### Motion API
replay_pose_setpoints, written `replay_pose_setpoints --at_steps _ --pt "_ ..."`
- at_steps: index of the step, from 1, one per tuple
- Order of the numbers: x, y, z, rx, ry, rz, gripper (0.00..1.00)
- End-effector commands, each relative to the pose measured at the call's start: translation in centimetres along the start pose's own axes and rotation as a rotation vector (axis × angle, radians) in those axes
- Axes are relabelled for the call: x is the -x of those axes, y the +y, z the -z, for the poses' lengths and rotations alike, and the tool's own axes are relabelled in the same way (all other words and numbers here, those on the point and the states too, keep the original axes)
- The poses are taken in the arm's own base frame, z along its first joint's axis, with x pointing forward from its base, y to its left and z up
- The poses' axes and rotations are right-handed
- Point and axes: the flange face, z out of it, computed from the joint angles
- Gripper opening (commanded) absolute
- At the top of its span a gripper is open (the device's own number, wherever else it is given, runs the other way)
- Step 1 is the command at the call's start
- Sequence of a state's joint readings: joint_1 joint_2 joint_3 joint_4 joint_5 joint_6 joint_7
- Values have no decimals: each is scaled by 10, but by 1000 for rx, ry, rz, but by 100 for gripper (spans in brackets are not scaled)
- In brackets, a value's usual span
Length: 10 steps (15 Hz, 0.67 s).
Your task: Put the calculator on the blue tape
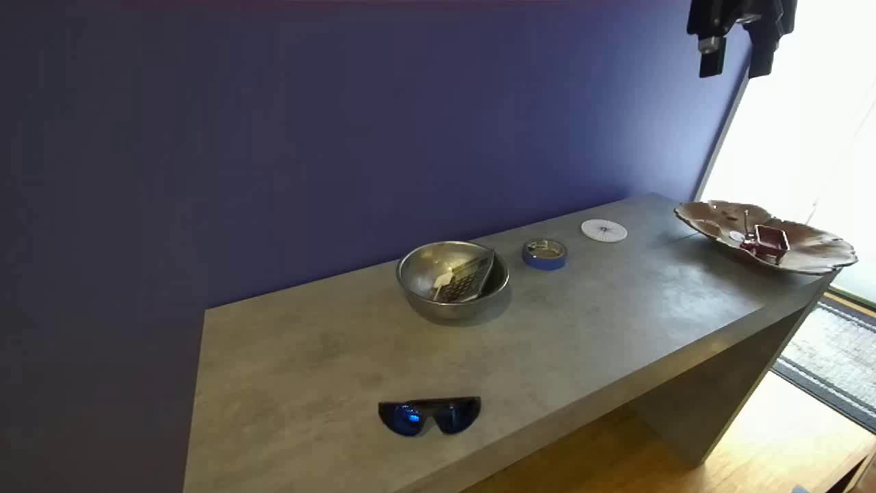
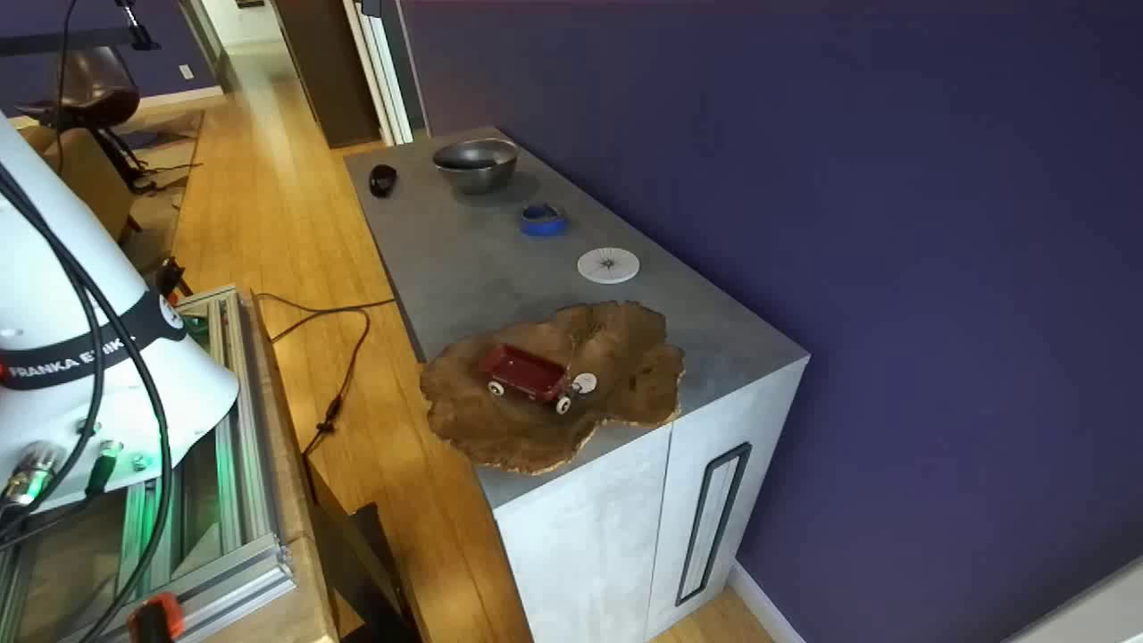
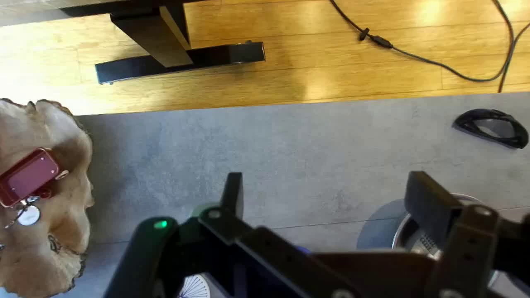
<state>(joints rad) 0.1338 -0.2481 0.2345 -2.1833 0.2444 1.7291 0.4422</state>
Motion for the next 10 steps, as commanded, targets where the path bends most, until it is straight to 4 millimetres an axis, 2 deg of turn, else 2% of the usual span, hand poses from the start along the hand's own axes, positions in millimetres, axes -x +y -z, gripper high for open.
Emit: replay_pose_setpoints --at_steps 1,4,7,10 --pt "0 0 0 0 0 0 100" --pt "-29 -26 10 -111 208 49 100" --pt "-57 -67 3 -192 378 125 100" --pt "-89 -94 -39 -263 354 148 100"
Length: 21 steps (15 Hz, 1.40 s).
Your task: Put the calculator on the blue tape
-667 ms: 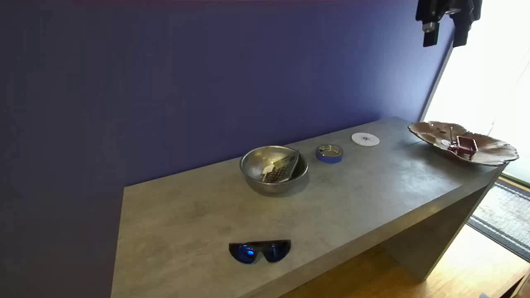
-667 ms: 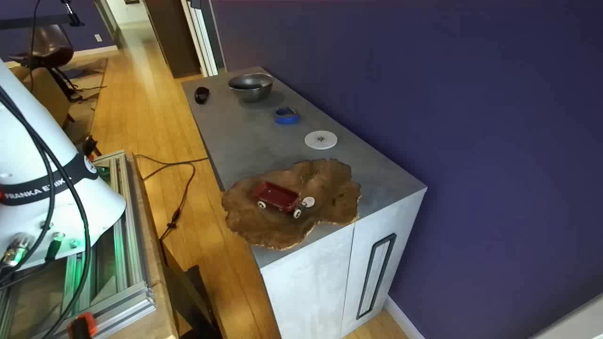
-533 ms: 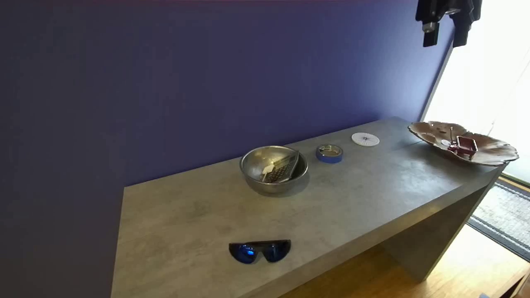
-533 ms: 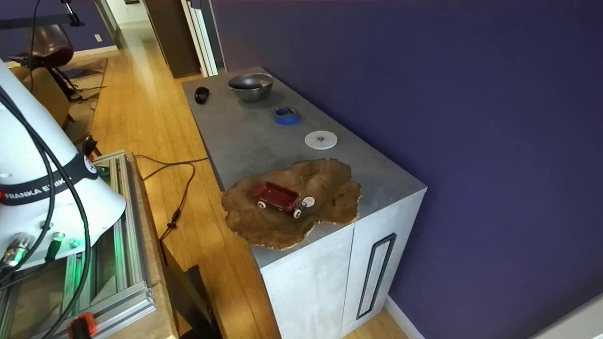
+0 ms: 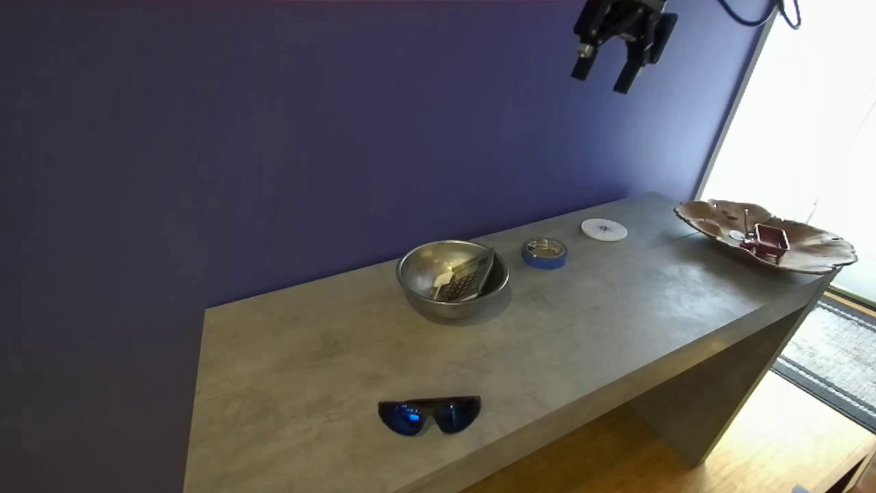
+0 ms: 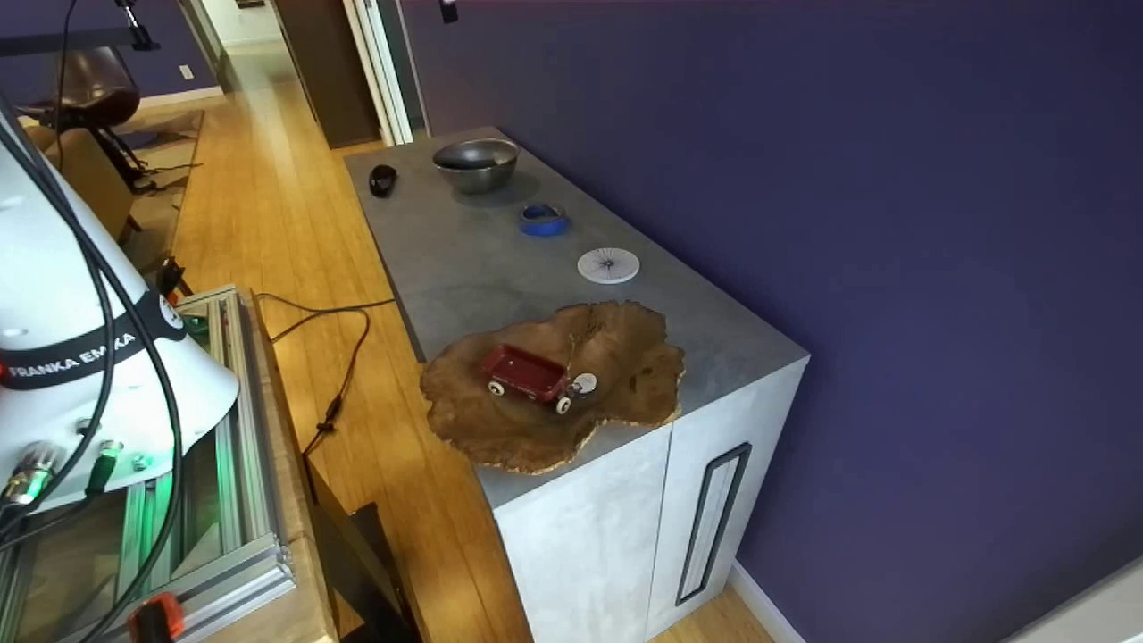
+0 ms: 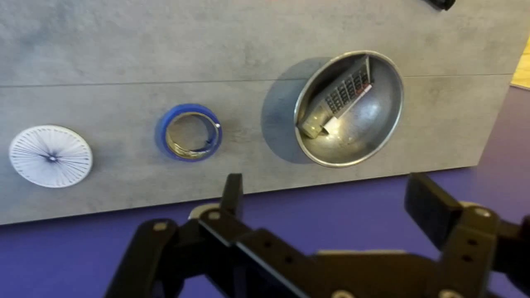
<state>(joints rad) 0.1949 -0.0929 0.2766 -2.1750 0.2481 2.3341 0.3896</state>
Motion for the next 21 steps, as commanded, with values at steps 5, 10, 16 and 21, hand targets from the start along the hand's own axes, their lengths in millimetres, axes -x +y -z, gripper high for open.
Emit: replay_pose_setpoints --at_steps 5,10,16,21 --pt "-16 -13 -89 -125 -143 0 100" --pt "-28 -8 -100 -120 -129 -144 100" --pt "-32 -4 -157 -43 -34 -431 100" --pt "-13 -9 -187 -1 -98 -560 100"
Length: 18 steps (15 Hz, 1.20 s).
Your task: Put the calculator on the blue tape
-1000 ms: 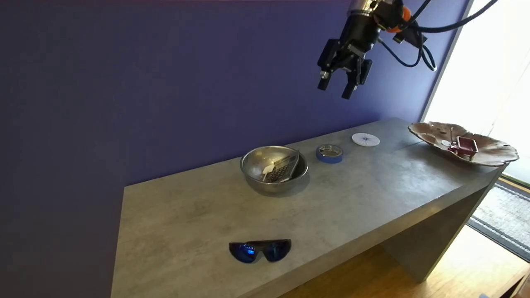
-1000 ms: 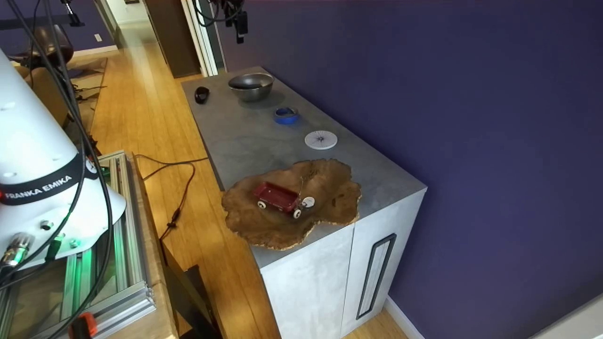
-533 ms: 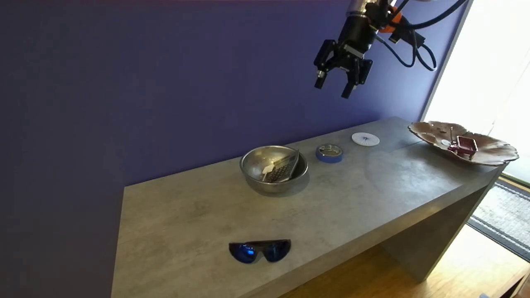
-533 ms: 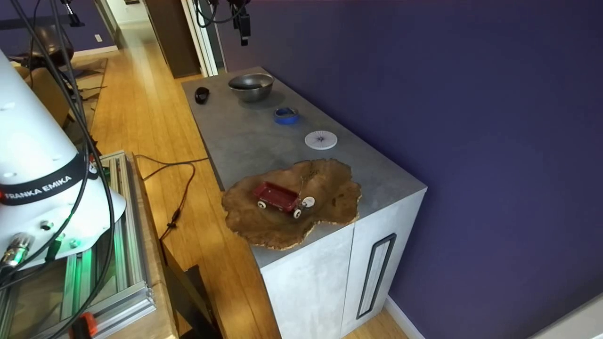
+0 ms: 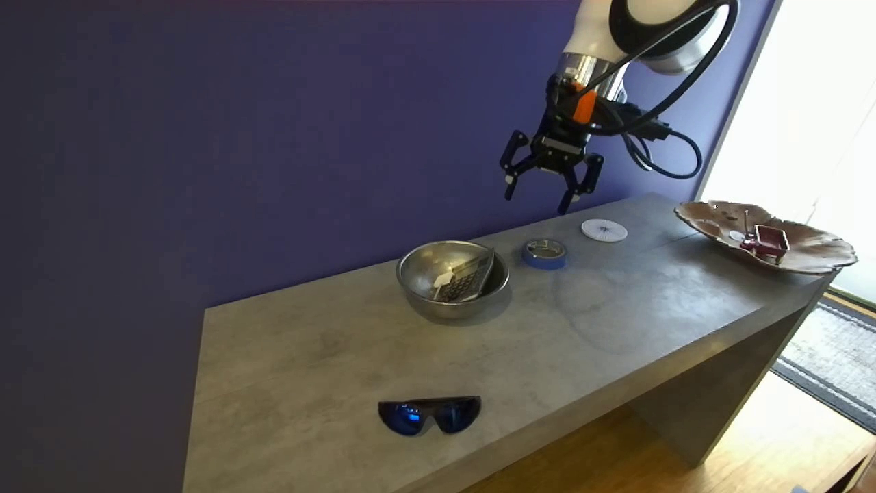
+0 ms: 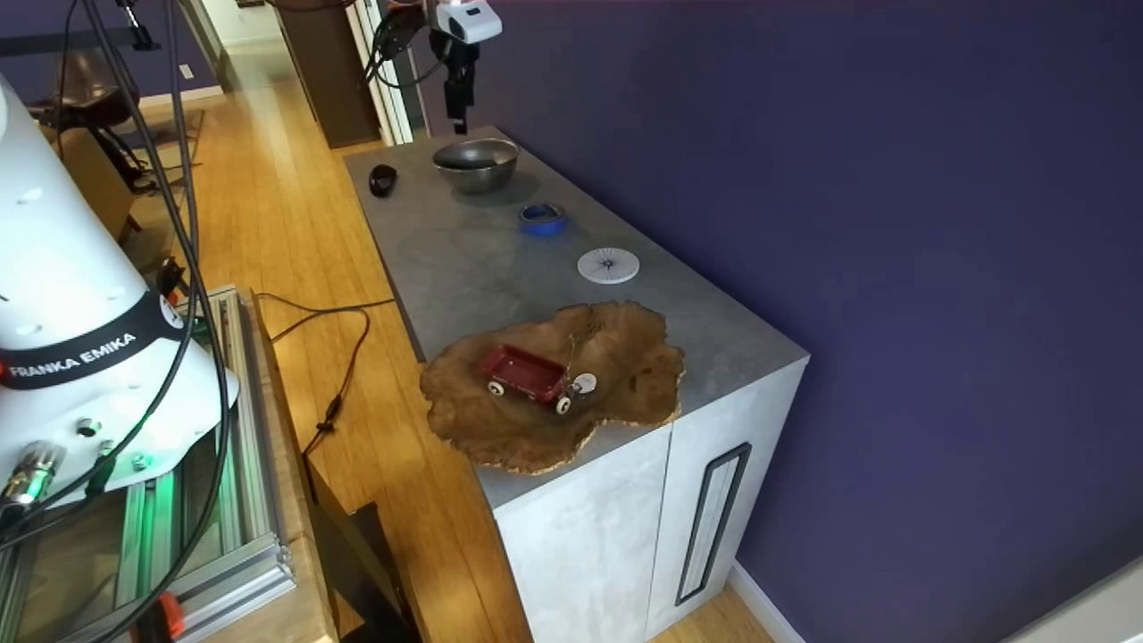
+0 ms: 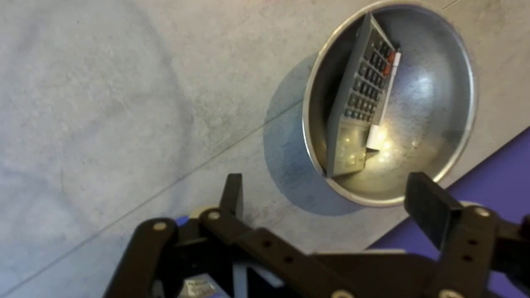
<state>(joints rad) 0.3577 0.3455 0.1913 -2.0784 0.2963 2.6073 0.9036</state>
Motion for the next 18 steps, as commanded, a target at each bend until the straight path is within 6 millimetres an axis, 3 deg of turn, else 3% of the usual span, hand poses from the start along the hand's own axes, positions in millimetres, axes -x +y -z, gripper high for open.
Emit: replay_pose_setpoints --at_steps 1,5,13,18 --pt "7 -1 -8 14 -12 -29 100" --pt "15 -7 -19 -2 -31 -31 100" --pt "40 -36 -72 -181 -108 52 100" --pt "33 -40 -99 -246 -82 -22 100"
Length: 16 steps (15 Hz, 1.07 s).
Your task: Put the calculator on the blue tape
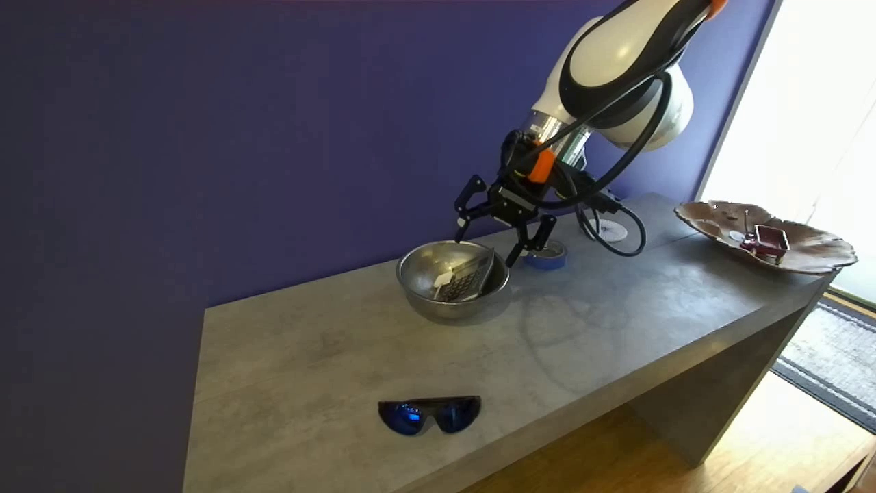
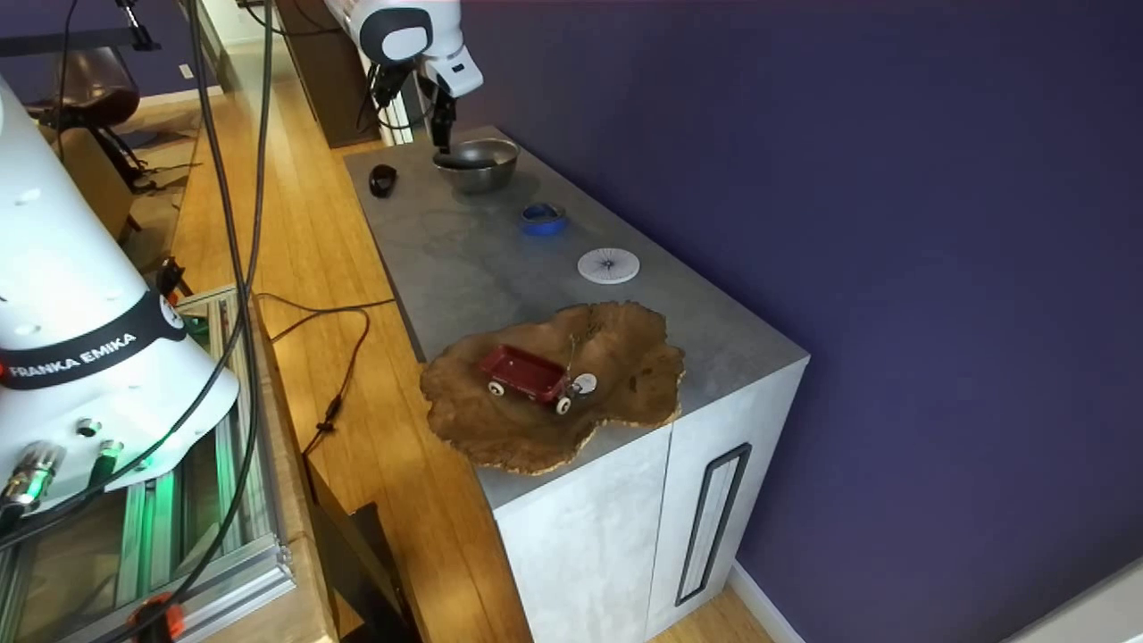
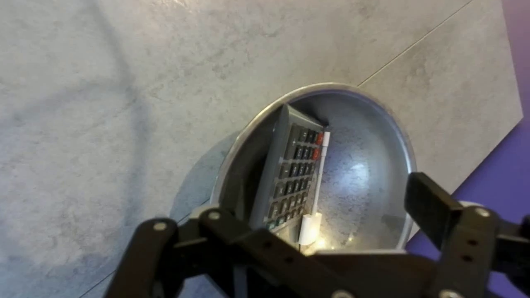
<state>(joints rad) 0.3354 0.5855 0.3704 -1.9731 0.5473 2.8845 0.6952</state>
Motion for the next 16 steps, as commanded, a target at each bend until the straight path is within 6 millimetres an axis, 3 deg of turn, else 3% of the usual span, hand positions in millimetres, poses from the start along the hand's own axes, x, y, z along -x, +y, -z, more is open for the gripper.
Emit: replay_pose_setpoints --at_steps 1,2,10,16 --pt "-8 -1 -17 -25 11 -6 100" --pt "-4 1 -10 -10 6 -16 100" --pt "-24 16 -35 28 71 -108 100" --pt "-14 0 -25 -20 82 -79 100"
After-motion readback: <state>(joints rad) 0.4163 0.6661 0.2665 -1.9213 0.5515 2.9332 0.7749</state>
